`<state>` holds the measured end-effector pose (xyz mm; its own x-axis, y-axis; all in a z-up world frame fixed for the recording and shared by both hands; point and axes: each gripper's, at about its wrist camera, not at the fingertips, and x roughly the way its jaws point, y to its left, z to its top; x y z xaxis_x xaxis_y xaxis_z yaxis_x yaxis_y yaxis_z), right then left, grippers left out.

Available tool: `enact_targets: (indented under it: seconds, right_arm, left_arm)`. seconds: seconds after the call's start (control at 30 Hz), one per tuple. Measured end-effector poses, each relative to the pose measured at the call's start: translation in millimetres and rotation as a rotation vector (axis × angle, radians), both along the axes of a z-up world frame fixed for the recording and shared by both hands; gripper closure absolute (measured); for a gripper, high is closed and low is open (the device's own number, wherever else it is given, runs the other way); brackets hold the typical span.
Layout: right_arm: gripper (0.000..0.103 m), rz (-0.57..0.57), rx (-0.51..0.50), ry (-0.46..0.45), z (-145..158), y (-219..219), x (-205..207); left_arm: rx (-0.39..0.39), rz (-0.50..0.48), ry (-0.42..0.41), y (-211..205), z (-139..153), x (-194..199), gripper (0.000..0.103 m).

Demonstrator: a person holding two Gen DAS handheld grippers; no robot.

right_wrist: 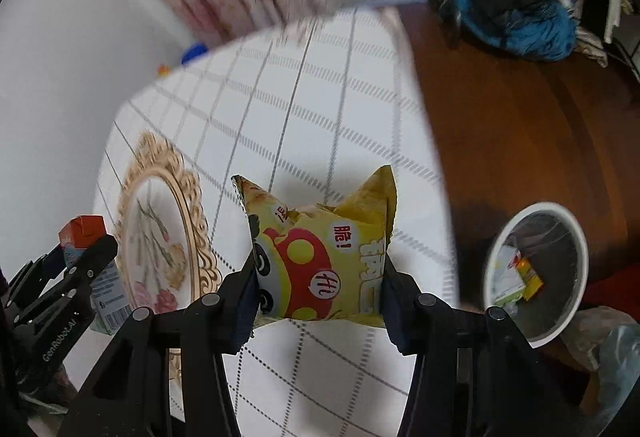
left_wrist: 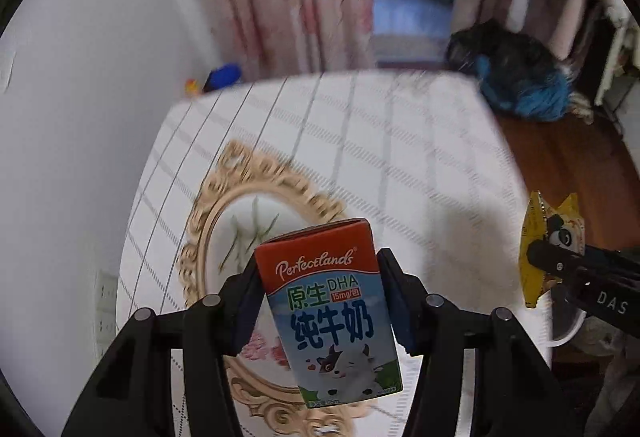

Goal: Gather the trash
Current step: 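Carry the snack bag and milk carton over the bin and release both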

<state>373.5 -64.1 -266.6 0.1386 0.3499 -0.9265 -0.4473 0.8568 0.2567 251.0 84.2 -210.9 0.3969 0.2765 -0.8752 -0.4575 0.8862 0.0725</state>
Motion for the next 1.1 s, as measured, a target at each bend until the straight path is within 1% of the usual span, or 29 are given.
enact_targets:
  seconds: [0.07,0.13,0.2,0.23,0.3,0.33,0.4,0.47,0.57,0.67,0.7,0.73,0.8,0.83,0.87,0.9,0.93,1.0,1.03,1.1]
  right_arm:
    - [0.049,-0.030,0.034,-0.033,25.1,-24.4,6.3]
    - [0.049,-0.061,0.056,-0.070,49.8,-51.7,13.0]
    - [0.049,-0.086,0.068,-0.093,66.0,-77.2,18.4]
    - [0.049,-0.105,0.073,-0.109,76.6,-96.7,21.9]
    - [0.049,-0.133,0.075,-0.126,87.7,-121.2,26.9]
    - [0.049,-0.157,0.074,-0.135,93.8,-142.3,31.4]
    - [0.049,-0.189,0.067,-0.144,97.7,-168.3,36.7]
    - [0.049,-0.233,0.050,-0.141,95.0,-201.7,44.4]
    - [0.049,-0.291,0.010,-0.113,73.7,-246.5,56.8]
    - [0.049,-0.341,-0.028,-0.048,34.8,-284.8,70.9]
    - [0.049,-0.355,-0.036,-0.023,21.8,-296.3,74.1]
    - [0.049,-0.373,-0.040,0.021,-1.4,-309.6,80.3]
    - [0.049,-0.392,-0.051,0.076,-31.9,-322.7,89.7]
    - [0.049,-0.404,-0.060,0.116,-55.0,-331.7,97.0]
    - [0.049,-0.410,-0.062,0.145,-71.3,-337.2,101.3]
    - [0.049,-0.414,-0.064,0.163,-82.6,-340.3,104.1]
    - [0.049,-0.419,-0.073,0.192,-102.2,-346.4,111.2]
    - [0.049,-0.421,-0.084,0.223,-124.3,-351.0,118.4]
    - [0.049,-0.426,-0.096,0.242,-140.0,-356.5,123.2]
    - [0.049,-0.421,-0.108,0.264,-157.9,-357.9,128.0]
  left_arm:
    - [0.004,-0.034,-0.038,-6.6,16.2,11.2,0.052]
    - [-0.005,-0.074,-0.079,-23.1,32.6,21.2,0.052]
    - [-0.014,-0.122,-0.116,-47.8,49.6,30.5,0.052]
    - [-0.024,-0.150,-0.135,-62.5,57.2,36.4,0.052]
    - [-0.035,-0.192,-0.157,-83.0,63.8,45.8,0.052]
    - [-0.045,-0.216,-0.168,-95.6,66.5,51.7,0.052]
    - [-0.065,-0.264,-0.178,-123.1,67.3,65.9,0.052]
    - [-0.095,-0.305,-0.174,-148.5,61.1,81.5,0.052]
    - [-0.140,-0.369,-0.133,-191.8,36.5,111.0,0.052]
    - [-0.190,-0.406,-0.076,-220.6,6.5,136.7,0.052]
    - [-0.199,-0.425,-0.045,-232.7,-11.6,149.5,0.052]
    - [-0.208,-0.443,-0.023,-242.8,-24.5,157.3,0.052]
    - [-0.220,-0.457,0.019,-259.3,-49.0,173.0,0.052]
    - [-0.227,-0.464,0.033,-266.1,-56.2,177.4,0.052]
    - [-0.235,-0.472,0.052,-273.3,-67.4,183.9,0.052]
    - [-0.244,-0.483,0.071,-281.4,-82.3,191.9,0.052]
    - [-0.246,-0.490,0.081,-287.3,-88.3,195.7,0.052]
    - [-0.254,-0.513,0.113,-301.4,-107.3,205.2,0.052]
    - [-0.255,-0.522,0.124,-306.8,-114.4,208.2,0.052]
    - [-0.252,-0.543,0.149,-319.0,-130.3,213.2,0.052]
